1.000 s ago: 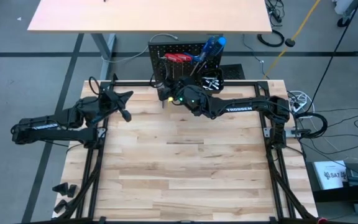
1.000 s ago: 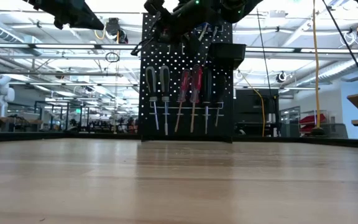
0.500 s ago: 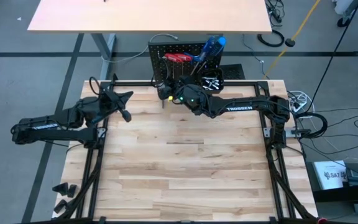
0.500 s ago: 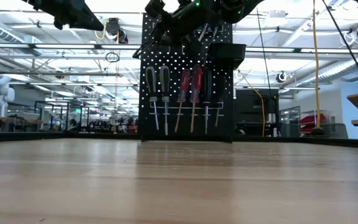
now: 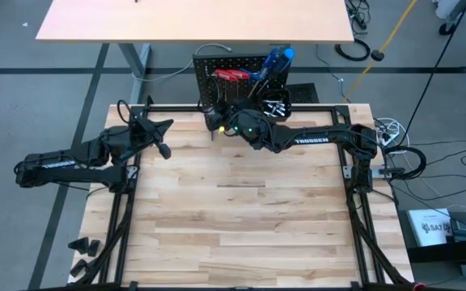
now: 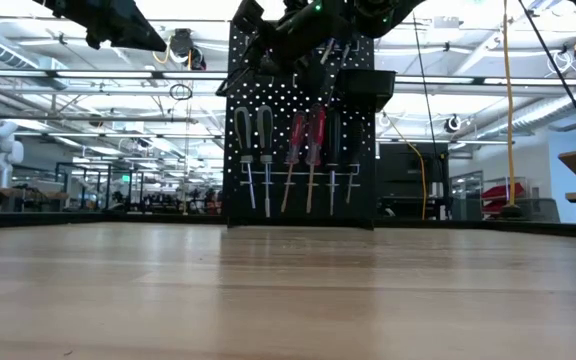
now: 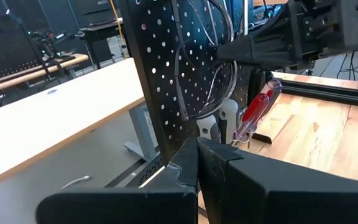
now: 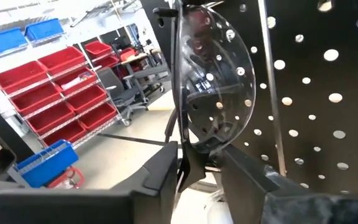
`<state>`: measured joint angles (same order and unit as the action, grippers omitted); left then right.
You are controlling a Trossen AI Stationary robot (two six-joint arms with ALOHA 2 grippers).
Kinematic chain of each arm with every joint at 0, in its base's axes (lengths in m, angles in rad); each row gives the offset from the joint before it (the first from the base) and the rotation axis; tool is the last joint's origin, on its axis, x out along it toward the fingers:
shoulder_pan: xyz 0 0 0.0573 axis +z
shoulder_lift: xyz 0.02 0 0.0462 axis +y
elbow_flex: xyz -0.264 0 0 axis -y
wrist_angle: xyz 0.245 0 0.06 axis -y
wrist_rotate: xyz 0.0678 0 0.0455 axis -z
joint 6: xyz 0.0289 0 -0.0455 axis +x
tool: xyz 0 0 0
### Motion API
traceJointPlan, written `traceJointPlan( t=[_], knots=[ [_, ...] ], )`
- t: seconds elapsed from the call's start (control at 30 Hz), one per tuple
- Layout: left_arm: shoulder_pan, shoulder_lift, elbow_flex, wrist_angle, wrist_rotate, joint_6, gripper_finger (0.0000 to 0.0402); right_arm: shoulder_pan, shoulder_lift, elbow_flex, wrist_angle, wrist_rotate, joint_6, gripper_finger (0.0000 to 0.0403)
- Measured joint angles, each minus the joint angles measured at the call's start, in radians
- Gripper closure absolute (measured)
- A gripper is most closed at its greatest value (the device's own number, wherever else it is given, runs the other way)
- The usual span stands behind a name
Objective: Hang tools onto peg board
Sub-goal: Hang the safety glasses on the pegboard
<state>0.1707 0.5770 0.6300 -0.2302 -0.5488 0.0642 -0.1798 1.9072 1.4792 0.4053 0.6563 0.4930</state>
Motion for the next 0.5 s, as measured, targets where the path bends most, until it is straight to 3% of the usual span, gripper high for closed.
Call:
traceJointPlan(
  t=[0.5],
  knots=[
    [0.000,0.000,0.000,-0.016,0.000,-0.001,0.0400,0.022,0.000,0.000,-0.010,-0.001,-0.134,0.0147]
  ],
)
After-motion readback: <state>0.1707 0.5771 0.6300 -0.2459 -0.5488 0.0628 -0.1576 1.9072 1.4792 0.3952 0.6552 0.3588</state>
